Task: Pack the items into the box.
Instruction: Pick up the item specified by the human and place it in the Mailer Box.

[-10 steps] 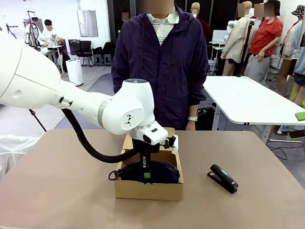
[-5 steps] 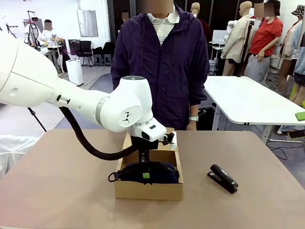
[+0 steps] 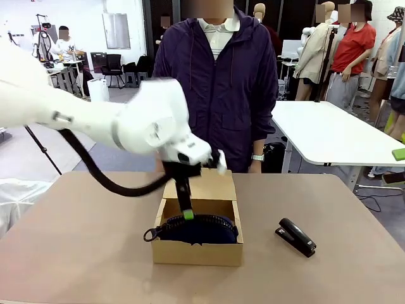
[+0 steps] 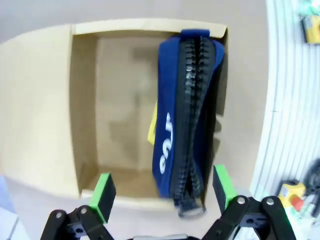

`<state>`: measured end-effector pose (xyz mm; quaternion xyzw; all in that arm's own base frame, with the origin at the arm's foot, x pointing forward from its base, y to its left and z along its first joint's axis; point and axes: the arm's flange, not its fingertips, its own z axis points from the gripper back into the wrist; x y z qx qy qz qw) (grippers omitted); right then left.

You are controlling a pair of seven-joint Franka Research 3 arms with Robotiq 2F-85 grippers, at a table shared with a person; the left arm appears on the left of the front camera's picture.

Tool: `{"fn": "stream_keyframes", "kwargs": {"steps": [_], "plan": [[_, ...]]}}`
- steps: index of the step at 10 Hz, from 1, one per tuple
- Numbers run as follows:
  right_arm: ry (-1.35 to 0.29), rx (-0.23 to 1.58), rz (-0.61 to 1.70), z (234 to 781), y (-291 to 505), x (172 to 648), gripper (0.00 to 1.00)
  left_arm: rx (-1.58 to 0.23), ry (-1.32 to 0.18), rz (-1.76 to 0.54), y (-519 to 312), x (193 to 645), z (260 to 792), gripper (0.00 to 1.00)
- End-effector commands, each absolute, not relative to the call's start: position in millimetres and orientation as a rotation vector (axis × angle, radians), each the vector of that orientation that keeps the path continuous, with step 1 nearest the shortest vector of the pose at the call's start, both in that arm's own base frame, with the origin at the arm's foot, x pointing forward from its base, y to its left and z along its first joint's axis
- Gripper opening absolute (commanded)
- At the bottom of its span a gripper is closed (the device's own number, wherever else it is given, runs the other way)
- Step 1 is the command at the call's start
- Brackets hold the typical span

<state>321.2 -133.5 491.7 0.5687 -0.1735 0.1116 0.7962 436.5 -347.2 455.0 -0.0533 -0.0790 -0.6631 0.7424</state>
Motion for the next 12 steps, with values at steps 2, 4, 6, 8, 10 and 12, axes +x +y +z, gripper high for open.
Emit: {"fn": "stream_keyframes", "kwargs": {"steps": [2, 4, 6, 8, 10, 12], "plan": [[-0.383, 1.218, 0.271, 492, -136, 320, 1.00, -0.393, -0.244, -1.093, -211, 408, 537, 1.00], [-0.383, 1.218, 0.271, 492, -136, 320, 1.00, -0.568, -0.245, -0.741, -97, 370, 551, 1.00], [-0.383, 1.218, 0.271, 492, -136, 320, 1.00, -0.741, -0.398, -0.452, 0, 317, 535, 1.00], [-0.383, 1.218, 0.271, 492, -136, 320, 1.00, -0.927, -0.549, -0.356, 56, 293, 493, 1.00], [-0.383, 1.218, 0.271, 492, -136, 320, 1.00, -1.035, -0.668, -0.103, 101, 274, 441, 1.00], [-0.383, 1.218, 0.271, 492, -136, 320, 1.00, -0.939, -0.499, -0.319, 85, 290, 502, 1.00]]}}
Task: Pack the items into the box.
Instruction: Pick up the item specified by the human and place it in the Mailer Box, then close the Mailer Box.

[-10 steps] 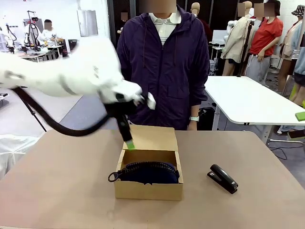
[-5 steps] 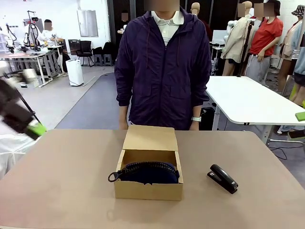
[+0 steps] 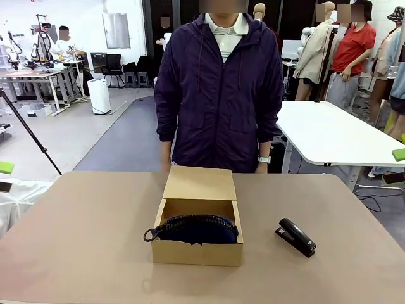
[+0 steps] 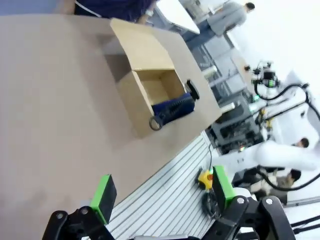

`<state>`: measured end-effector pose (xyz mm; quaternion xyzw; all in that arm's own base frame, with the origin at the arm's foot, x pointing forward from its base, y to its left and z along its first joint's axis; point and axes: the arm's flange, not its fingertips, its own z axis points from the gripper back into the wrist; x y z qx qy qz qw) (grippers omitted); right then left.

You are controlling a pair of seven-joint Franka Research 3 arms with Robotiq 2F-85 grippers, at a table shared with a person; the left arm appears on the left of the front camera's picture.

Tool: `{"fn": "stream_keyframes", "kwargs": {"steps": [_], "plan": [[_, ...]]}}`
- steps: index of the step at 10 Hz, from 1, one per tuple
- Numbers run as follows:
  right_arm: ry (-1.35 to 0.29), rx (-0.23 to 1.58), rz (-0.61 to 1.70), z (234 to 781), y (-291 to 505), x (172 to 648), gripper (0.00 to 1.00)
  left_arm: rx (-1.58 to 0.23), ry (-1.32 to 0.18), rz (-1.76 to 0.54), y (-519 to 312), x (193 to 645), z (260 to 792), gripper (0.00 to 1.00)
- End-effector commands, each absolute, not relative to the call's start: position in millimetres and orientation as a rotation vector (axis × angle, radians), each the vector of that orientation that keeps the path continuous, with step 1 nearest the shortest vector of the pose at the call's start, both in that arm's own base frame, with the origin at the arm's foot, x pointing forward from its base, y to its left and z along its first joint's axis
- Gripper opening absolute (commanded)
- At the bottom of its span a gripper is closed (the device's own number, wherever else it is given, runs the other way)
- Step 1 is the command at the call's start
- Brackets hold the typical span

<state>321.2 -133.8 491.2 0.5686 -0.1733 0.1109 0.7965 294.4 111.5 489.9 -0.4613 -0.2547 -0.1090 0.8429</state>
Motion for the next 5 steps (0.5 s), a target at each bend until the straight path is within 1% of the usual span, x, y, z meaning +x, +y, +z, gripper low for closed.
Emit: {"fn": "stream_keyframes", "kwargs": {"steps": [1, 5], "plan": [[-0.383, 1.218, 0.271, 492.5, -135.9, 320.2, 1.00, -0.939, -0.499, -0.319, 85.1, 290.5, 502.1, 1.00], [-0.383, 1.218, 0.271, 492.5, -135.9, 320.2, 1.00, -0.939, -0.499, -0.319, 85.1, 290.5, 502.1, 1.00]]}}
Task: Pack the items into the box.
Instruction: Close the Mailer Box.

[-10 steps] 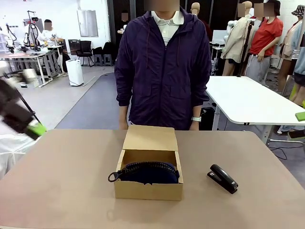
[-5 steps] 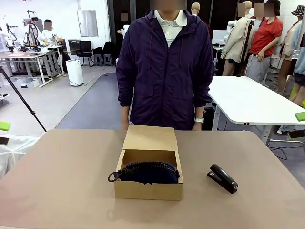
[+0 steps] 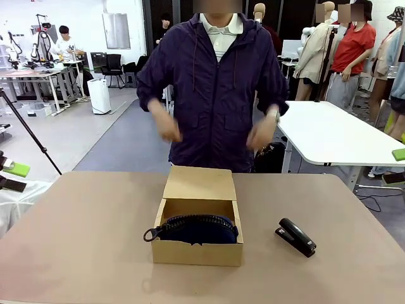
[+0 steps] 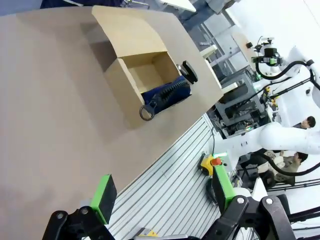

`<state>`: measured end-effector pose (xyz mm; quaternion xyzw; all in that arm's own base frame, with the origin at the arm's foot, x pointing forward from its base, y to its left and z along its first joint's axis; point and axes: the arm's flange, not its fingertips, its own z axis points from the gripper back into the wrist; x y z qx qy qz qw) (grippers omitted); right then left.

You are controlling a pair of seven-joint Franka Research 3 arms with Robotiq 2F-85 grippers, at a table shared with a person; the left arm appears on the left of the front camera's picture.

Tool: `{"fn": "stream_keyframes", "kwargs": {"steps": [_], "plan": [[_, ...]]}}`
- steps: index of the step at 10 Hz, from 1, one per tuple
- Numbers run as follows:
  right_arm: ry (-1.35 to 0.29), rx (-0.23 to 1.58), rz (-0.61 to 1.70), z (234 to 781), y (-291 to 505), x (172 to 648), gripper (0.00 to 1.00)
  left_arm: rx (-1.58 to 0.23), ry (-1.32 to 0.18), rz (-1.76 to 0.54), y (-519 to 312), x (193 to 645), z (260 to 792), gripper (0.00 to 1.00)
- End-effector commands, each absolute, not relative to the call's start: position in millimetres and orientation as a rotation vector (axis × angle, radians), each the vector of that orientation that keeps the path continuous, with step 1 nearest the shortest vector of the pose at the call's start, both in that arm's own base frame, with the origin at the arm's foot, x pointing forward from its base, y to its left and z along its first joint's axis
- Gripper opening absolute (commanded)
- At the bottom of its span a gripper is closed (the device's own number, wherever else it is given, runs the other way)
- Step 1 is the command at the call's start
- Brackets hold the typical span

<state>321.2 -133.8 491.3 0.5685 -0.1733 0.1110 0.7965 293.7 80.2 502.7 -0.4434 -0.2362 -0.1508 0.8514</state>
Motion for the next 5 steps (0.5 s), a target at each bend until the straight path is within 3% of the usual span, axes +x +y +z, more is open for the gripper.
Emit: {"fn": "stream_keyframes", "kwargs": {"steps": [1, 5], "plan": [[-0.383, 1.218, 0.271, 492.5, -135.9, 320.2, 1.00, -0.939, -0.499, -0.319, 85.1, 290.5, 502.1, 1.00], [-0.383, 1.218, 0.271, 492.5, -135.9, 320.2, 1.00, -0.939, -0.499, -0.319, 85.1, 290.5, 502.1, 1.00]]}}
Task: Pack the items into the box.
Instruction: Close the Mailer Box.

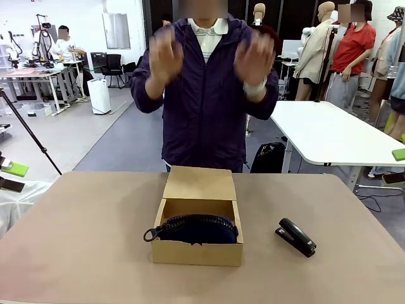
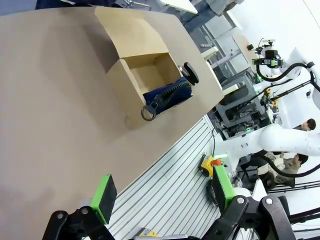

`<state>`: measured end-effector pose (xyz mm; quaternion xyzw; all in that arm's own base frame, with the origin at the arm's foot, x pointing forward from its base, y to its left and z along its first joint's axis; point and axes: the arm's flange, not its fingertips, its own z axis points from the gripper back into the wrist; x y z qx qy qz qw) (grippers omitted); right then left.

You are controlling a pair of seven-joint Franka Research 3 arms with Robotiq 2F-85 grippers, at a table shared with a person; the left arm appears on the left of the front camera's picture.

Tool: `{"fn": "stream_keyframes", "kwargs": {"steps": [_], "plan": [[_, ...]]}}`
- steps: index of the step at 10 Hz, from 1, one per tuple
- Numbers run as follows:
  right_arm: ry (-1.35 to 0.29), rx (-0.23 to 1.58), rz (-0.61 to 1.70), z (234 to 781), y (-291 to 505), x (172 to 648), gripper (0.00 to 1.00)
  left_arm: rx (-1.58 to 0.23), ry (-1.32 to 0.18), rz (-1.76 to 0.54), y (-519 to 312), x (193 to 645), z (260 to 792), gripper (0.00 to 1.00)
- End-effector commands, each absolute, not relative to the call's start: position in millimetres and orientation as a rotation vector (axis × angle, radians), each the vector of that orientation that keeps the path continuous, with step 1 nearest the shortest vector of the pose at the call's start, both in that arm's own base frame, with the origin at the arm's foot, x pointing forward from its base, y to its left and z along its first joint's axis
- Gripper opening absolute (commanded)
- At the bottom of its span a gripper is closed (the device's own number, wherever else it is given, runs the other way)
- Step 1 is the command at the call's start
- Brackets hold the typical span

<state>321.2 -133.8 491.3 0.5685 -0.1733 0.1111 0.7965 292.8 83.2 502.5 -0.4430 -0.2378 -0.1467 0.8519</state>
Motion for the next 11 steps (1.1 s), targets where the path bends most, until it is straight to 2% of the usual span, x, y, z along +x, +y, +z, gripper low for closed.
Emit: {"fn": "stream_keyframes", "kwargs": {"steps": [1, 8, 9, 11], "plan": [[-0.383, 1.218, 0.271, 492, -136, 320, 1.00, -0.939, -0.499, -0.319, 85, 290, 502, 1.00], [-0.372, 1.221, 0.239, 491, -134, 321, 1.00, -0.939, -0.499, -0.319, 85, 290, 502, 1.00], [-0.388, 1.186, 0.175, 482, -121, 342, 1.00, -0.933, -0.500, -0.309, 83, 293, 503, 1.00], [-0.254, 1.135, 0.223, 456, -66, 385, 1.00, -0.923, -0.490, -0.339, 42, 349, 481, 1.00]]}}
